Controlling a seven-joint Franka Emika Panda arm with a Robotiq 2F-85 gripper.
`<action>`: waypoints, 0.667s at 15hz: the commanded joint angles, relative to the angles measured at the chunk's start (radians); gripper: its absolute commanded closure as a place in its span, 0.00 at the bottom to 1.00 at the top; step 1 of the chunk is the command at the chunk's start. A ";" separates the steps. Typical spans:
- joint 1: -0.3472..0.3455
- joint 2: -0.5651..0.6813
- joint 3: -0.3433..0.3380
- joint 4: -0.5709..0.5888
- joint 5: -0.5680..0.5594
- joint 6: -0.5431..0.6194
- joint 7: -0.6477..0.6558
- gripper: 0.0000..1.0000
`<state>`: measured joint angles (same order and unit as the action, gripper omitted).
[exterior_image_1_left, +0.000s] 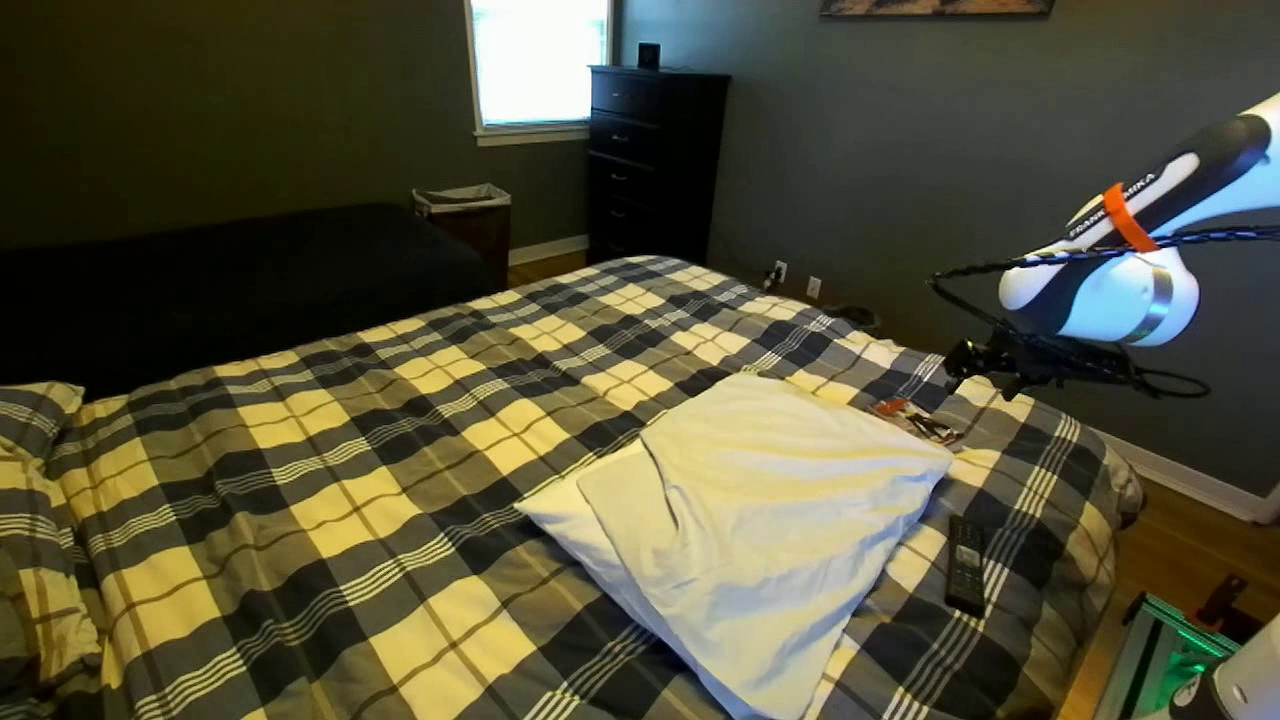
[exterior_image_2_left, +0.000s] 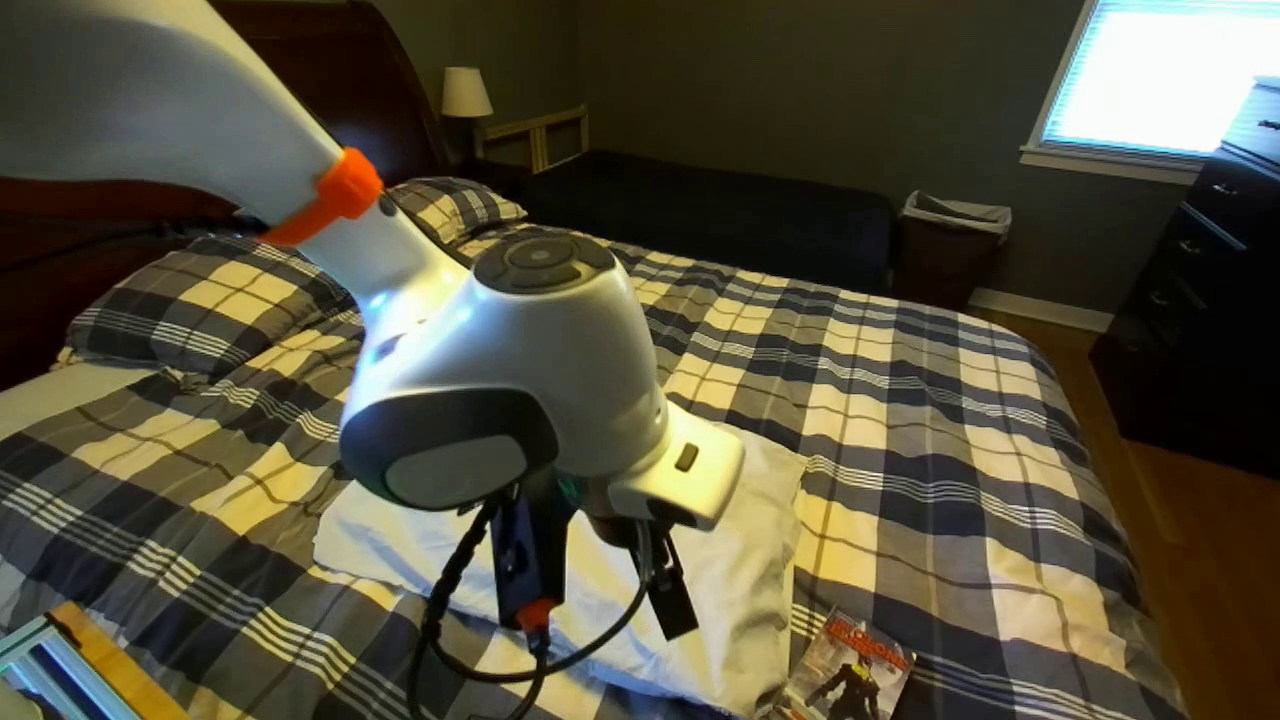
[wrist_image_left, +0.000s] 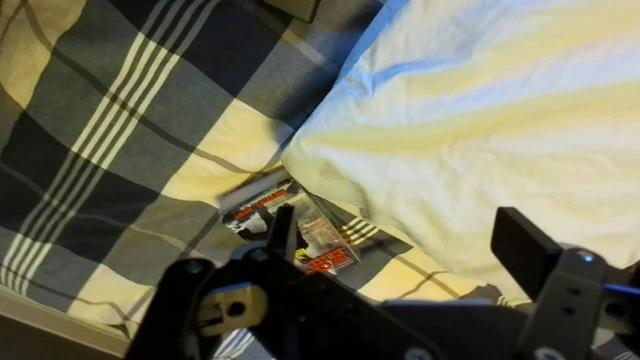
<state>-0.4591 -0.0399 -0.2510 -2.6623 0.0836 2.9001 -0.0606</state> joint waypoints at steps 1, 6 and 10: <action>-0.008 -0.142 0.045 -0.050 -0.224 -0.095 0.045 0.00; 0.076 -0.270 0.097 -0.025 -0.372 -0.238 0.064 0.00; 0.173 -0.345 0.137 -0.001 -0.324 -0.334 0.033 0.00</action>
<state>-0.3454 -0.3220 -0.1306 -2.6683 -0.2528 2.6438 -0.0130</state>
